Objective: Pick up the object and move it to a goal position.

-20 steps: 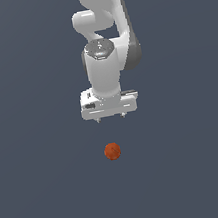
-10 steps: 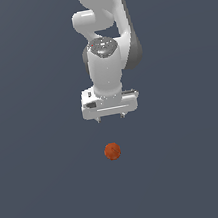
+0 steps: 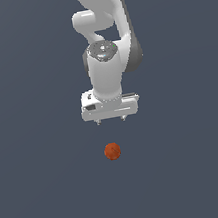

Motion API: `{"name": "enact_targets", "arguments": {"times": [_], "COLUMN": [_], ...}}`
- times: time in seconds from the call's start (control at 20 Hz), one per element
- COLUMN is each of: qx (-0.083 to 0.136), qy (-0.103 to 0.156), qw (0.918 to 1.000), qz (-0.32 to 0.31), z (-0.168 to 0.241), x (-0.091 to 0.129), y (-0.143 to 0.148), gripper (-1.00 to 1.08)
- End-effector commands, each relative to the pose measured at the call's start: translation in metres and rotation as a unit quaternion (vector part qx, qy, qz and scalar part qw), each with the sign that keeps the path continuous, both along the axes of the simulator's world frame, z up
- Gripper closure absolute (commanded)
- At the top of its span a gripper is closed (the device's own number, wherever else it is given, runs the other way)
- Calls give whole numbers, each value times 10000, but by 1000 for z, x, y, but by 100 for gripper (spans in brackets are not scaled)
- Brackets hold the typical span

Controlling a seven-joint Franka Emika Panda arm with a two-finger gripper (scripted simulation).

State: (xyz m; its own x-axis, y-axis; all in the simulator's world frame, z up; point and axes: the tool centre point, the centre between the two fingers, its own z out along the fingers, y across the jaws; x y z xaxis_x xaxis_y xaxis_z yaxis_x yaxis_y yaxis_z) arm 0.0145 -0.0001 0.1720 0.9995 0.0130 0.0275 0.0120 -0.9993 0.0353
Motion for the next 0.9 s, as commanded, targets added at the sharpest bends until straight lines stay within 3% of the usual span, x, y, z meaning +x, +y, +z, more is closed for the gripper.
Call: {"name": "enact_targets", "arguments": {"times": [0.0,0.35,0.85], "qx": [18,93,183], "qy": [7,31,75], "qw": [9999,9955,9764], "qz": [-167,-938,-2150], "z": [-4,-24,-61], "x": [5,30,65], "y": [-1,-7,-14], "gripper": [-92,-92,-92]}}
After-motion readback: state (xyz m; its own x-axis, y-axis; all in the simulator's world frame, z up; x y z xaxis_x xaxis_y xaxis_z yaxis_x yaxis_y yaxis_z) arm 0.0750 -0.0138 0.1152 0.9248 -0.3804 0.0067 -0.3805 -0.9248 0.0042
